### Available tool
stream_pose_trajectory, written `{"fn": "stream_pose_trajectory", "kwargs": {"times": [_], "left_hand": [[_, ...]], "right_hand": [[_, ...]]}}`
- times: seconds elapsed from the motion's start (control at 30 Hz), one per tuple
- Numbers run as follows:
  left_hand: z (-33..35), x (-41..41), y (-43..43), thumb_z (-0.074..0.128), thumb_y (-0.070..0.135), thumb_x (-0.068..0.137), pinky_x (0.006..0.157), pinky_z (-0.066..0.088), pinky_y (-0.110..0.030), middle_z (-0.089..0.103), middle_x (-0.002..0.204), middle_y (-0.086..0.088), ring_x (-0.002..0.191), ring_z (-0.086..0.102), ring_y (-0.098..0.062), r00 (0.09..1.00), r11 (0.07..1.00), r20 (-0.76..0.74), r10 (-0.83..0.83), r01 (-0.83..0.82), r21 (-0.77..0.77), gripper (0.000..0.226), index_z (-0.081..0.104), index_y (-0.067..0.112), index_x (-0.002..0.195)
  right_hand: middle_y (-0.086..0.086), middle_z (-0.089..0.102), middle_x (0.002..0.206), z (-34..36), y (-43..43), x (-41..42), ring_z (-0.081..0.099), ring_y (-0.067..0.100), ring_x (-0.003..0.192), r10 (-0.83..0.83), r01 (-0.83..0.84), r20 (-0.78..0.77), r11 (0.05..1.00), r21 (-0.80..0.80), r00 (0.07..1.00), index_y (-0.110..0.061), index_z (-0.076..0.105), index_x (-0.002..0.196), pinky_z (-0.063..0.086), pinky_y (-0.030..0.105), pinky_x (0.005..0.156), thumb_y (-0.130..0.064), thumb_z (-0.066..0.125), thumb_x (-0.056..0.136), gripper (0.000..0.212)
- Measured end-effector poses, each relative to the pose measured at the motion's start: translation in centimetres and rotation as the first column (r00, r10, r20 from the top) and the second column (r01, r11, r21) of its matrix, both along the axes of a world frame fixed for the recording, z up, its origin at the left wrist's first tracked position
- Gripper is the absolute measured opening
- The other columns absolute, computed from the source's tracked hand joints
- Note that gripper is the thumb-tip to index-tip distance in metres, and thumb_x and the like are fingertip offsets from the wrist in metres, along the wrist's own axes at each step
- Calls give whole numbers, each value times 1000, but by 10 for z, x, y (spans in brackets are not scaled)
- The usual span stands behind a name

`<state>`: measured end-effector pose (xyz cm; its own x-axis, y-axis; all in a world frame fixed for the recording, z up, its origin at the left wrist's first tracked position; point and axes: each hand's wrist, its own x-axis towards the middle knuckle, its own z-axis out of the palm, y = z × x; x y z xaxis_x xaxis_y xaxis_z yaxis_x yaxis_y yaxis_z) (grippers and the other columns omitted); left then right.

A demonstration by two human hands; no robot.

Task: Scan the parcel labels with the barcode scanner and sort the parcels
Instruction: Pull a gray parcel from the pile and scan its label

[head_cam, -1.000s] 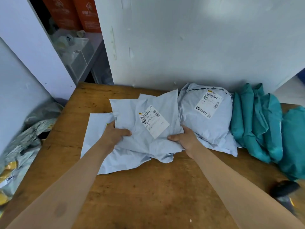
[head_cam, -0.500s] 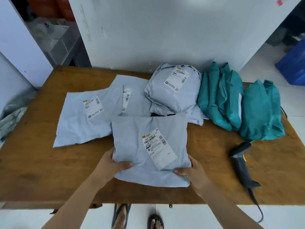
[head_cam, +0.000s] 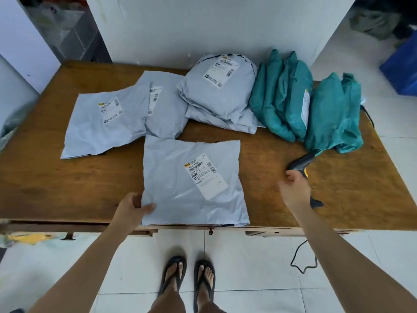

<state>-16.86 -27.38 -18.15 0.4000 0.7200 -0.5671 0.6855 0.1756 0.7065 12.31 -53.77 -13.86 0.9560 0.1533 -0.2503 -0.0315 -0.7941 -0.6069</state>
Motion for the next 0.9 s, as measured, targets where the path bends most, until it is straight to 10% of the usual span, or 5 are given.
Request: {"fn": "stream_pose_trajectory", "kwargs": {"times": [0.17,0.33,0.57,0.9], "left_hand": [[0,-5,1,75,17,79,70,53,-39,61,108,-10,97,59,-30,999,999,-17,-29,28,-18,40,51,8,110],[-3,-11,6,72,23,82,74,50,-42,63,104,-21,86,60,-29,990,991,-47,-131,130,-20,34,55,5,105],[-1,-6,4,67,22,86,78,51,-40,61,93,-3,87,60,-24,985,985,-22,-174,174,-2,27,53,10,105],[-2,-12,5,68,22,86,60,47,-25,62,95,-7,85,60,-23,988,986,20,-154,155,-55,30,54,8,108]], "right_hand": [[21,47,139,-11,10,36,43,40,128,-294,288,-2,939,-188,956,-9,43,134,37,50,107,-18,60,86,52],[26,45,138,-25,-2,42,41,43,129,-96,45,-117,925,-378,989,2,21,143,37,47,102,-17,67,85,76],[10,48,61,24,28,-17,50,27,56,54,0,-321,986,166,946,-8,50,86,41,31,55,-3,61,80,13],[6,44,51,90,69,-136,39,18,39,295,-80,-571,925,371,766,-6,52,82,33,24,43,10,56,79,17]]}}
